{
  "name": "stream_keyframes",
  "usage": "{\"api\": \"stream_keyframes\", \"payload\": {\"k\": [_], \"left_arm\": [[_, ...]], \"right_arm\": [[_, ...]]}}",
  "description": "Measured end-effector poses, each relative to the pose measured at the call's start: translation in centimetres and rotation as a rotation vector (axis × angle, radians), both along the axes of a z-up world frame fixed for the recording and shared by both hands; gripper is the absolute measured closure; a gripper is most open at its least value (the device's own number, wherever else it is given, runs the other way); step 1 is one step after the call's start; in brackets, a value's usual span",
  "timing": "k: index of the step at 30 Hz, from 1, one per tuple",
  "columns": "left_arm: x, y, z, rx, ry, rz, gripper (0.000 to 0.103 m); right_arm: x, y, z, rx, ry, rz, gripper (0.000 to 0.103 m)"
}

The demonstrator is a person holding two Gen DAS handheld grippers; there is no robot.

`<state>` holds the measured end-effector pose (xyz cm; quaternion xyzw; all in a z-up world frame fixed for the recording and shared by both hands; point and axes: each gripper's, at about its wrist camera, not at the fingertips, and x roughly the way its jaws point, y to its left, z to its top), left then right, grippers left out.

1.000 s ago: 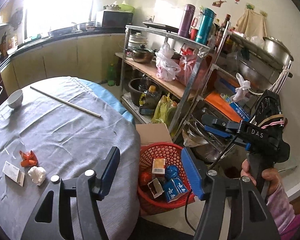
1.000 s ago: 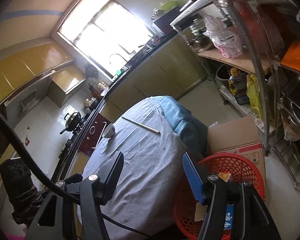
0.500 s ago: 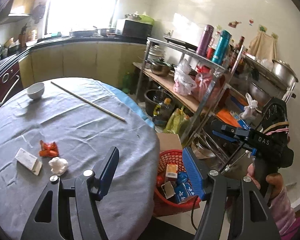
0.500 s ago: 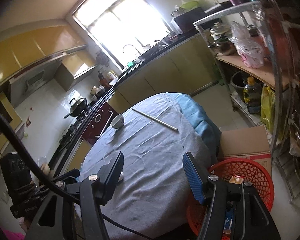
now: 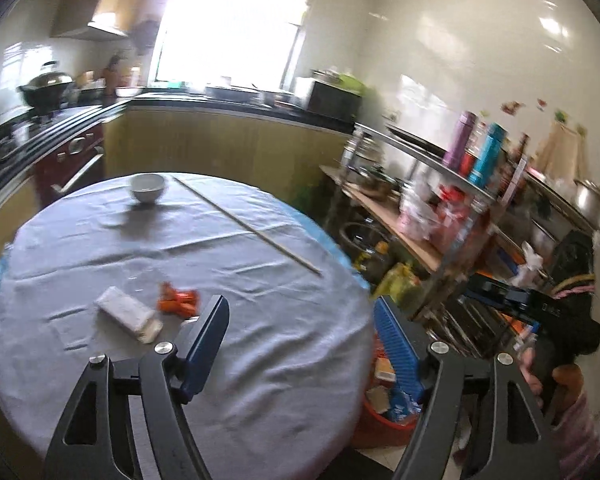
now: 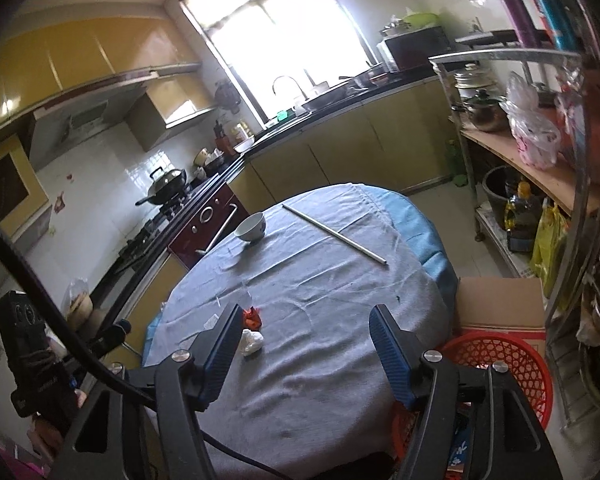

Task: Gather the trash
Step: 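Move both open tools back over the table toward the remaining trash, then grasp the white medicine box with the left tool while the right tool grasps the orange wrapper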

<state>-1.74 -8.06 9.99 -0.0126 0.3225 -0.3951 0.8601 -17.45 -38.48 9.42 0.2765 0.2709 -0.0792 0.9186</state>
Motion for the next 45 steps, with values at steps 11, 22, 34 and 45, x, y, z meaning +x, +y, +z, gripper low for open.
{"api": "stream_keyframes", "payload": {"k": [11,22,34,45], "left_arm": [[3.6,12.2,-2.3,0.052,0.021,0.375,0.027],[5.4,18.1,-5.0,0.073,0.087,0.538,0.026],[7.5,17.0,-8.4,0.124,0.167,0.492,0.026],[12.6,13.0,-10.8,0.142,0.288,0.416,0.026]], "right_arm": [[3.0,4.4,0.9,-0.079,0.029,0.09,0.034],[9.5,10.0,0.5,-0.116,0.061,0.242,0.034],[16.6,13.9,-4.5,-0.085,0.164,0.359,0.034],[22.0,12.2,-9.4,0.019,0.237,0.355,0.034]]}}
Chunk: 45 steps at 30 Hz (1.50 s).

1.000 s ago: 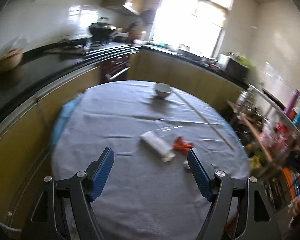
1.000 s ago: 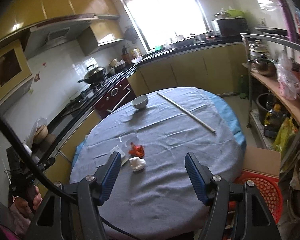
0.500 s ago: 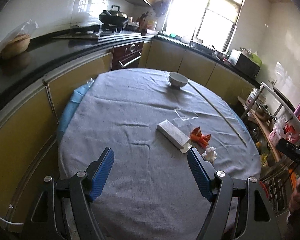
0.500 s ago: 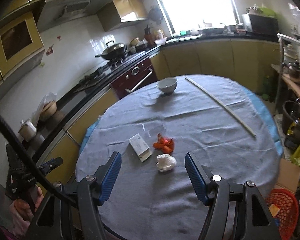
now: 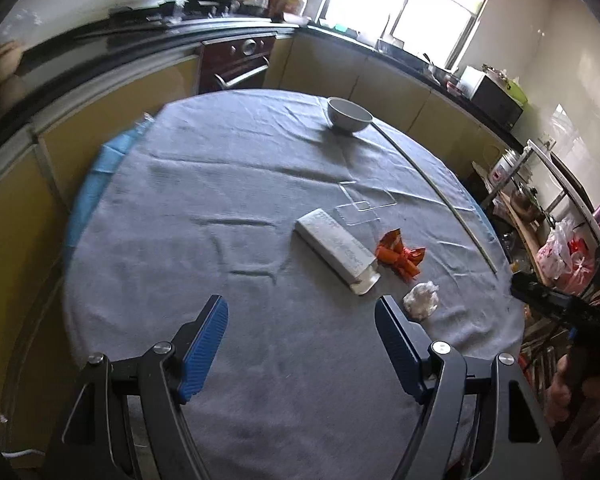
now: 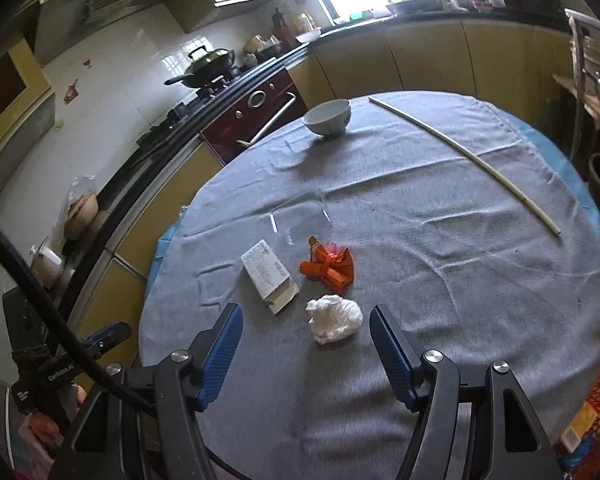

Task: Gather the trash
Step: 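Grasp the white medicine box with the left tool while the right tool grasps the orange wrapper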

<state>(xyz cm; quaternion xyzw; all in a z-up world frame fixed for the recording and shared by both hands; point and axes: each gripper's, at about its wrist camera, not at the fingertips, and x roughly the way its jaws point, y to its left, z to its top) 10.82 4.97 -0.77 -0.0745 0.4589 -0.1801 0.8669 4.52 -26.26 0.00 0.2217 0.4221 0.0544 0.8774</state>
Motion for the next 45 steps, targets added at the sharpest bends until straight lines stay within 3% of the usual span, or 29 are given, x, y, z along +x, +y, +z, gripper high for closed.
{"api": "stream_keyframes", "payload": {"k": [5,12,16,23,30,33,38,40,42,45], "left_arm": [[3.9,-3.6,-1.7,-0.007,0.075,-0.013,0.026],[9.2,-8.7,-5.5,0.072,0.173,0.032,0.026],[11.4,-10.0,-7.3,0.103,0.232,0.098,0.026],[12.8,-11.0,-9.4,0.136,0.286,0.131,0.027],[11.9,-10.1,-9.0,0.149,0.245,0.08,0.057],[11.4,-9.3,-8.7,0.156,0.256,0.021,0.068],[10.6,-7.4,-8.2,0.173,0.277,-0.029,0.068],[10.7,-6.6,-7.9,0.145,0.294,-0.031,0.068],[10.7,-6.1,-7.5,0.115,0.303,-0.021,0.068],[11.2,-6.4,-7.0,0.092,0.305,-0.014,0.061]], "right_arm": [[1.7,-1.2,-1.6,0.039,0.019,-0.021,0.034],[1.5,-2.9,-3.3,0.05,0.042,-0.047,0.034],[1.2,-4.0,-3.8,0.06,0.039,-0.056,0.034],[2.4,-4.6,-5.0,0.075,0.049,-0.028,0.034],[5.9,-3.3,-5.8,0.074,0.027,0.068,0.034],[7.6,-2.4,-6.1,0.04,0.027,0.109,0.034],[10.3,0.2,-6.2,-0.08,0.015,0.207,0.035],[11.3,1.3,-6.4,-0.13,0.012,0.252,0.038],[12.2,2.3,-6.8,-0.181,0.014,0.308,0.048],[13.4,3.7,-7.8,-0.266,0.035,0.386,0.053]]}}
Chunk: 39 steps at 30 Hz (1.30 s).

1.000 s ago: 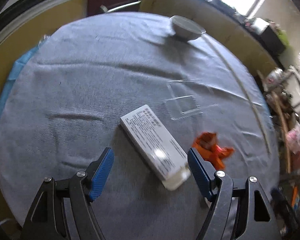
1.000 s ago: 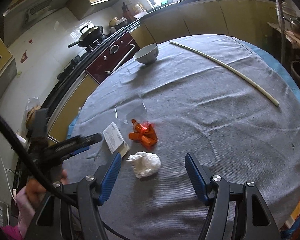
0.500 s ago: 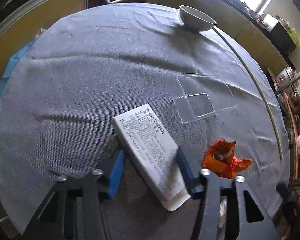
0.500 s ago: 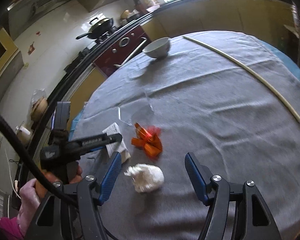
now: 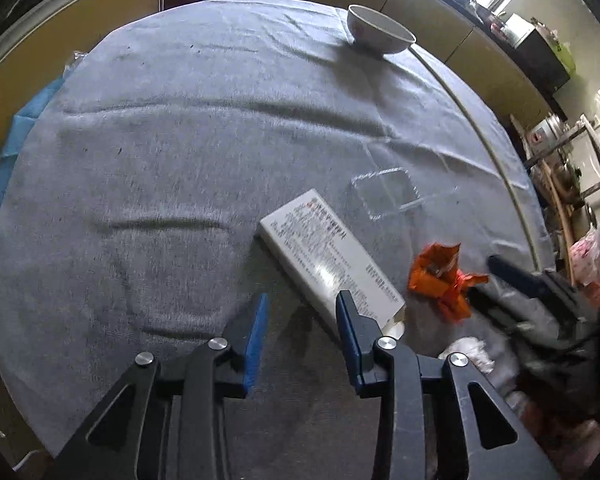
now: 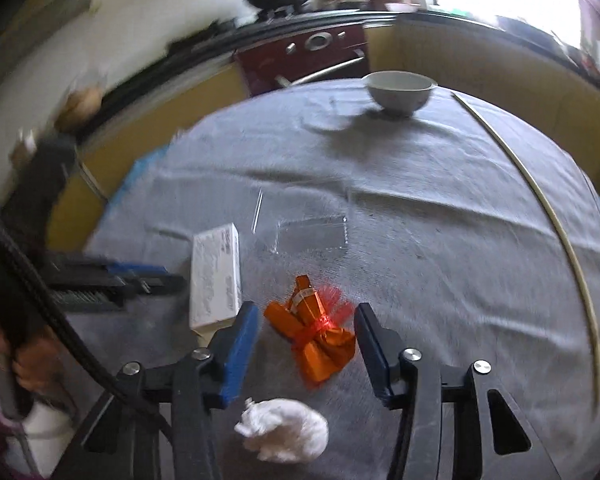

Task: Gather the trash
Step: 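Grasp the white medicine box with the left tool while the right tool grasps the orange wrapper, then carry the white box and orange wrapper over to the red basket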

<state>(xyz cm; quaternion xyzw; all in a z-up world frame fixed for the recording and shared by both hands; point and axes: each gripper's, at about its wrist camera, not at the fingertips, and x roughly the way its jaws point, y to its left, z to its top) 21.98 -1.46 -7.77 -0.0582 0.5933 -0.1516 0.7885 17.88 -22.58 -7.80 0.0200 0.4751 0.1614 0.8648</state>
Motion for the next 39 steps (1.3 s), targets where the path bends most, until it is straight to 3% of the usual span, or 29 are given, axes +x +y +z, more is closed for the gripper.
{"api": "stream_keyframes", "payload": {"k": [3,6,9,14,17,25,31,39], "left_arm": [[0.6,-0.3,0.2,-0.026,0.019,0.017,0.046],[1.6,-1.5,-0.2,-0.019,0.029,0.039,0.041],[2.7,-3.1,-1.1,0.041,0.038,0.054,0.041],[3.4,-4.9,-2.3,0.103,0.03,0.053,0.041],[3.3,-5.8,-2.8,0.147,-0.008,0.032,0.041],[1.2,-4.9,-2.3,0.118,-0.044,-0.006,0.051],[-2.0,-4.0,0.0,0.1,-0.098,-0.047,0.051],[-7.6,-3.5,3.9,0.077,-0.181,-0.089,0.051]], "right_arm": [[0.8,0.8,-1.4,-0.055,0.038,0.065,0.056],[1.2,1.4,-3.0,-0.111,0.077,0.11,0.06],[1.0,1.4,-4.0,-0.141,0.085,0.116,0.066],[0.7,-1.4,-4.3,-0.032,0.074,-0.003,0.068],[0.4,-3.3,-4.2,-0.017,0.073,-0.079,0.068],[-2.6,-8.2,-2.8,0.122,0.037,-0.288,0.069],[-6.1,-9.9,0.1,0.243,-0.049,-0.372,0.069],[-11.5,-9.2,3.0,0.29,-0.099,-0.402,0.069]]}}
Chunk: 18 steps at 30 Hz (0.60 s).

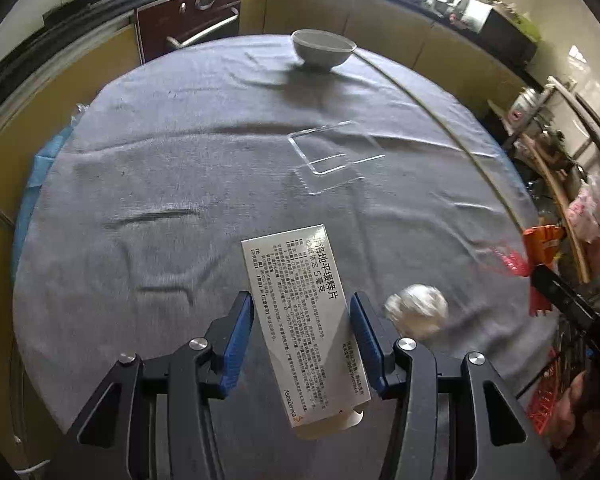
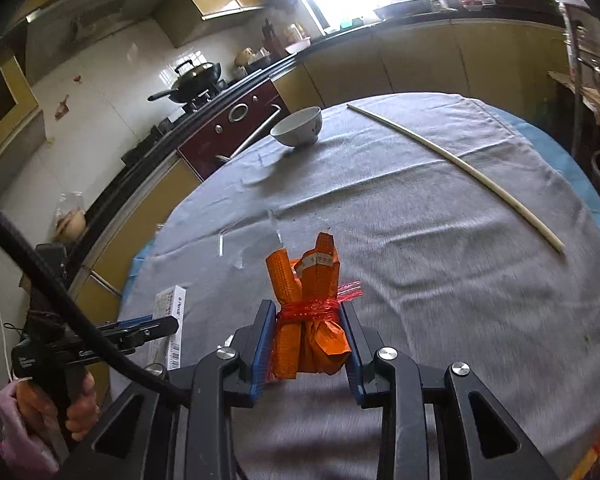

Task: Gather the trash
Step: 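Carry the white box and orange wrapper over to the red basket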

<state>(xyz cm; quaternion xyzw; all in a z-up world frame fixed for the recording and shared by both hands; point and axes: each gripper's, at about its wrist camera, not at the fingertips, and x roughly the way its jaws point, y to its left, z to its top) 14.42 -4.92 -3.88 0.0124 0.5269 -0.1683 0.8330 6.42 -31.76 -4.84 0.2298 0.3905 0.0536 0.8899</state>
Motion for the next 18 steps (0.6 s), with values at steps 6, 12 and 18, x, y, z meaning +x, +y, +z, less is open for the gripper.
{"api": "stream_keyframes", "payload": {"k": [6,12,18], "left_arm": [[-4.2,-0.9,3.1,0.021,-0.127,-0.04,0.051],[-7.5,-1.8,5.3,0.039,-0.217,-0.074,0.051],[-10.0,-3.1,6.8,0.049,-0.273,-0.11,0.051]], "right_arm": [[-4.5,0.4,2.0,0.0,-0.039,-0.021,0.069],[-8.3,0.9,3.9,-0.015,-0.078,-0.025,0.069],[-11.2,0.6,4.9,-0.016,-0.099,-0.042,0.069]]}}
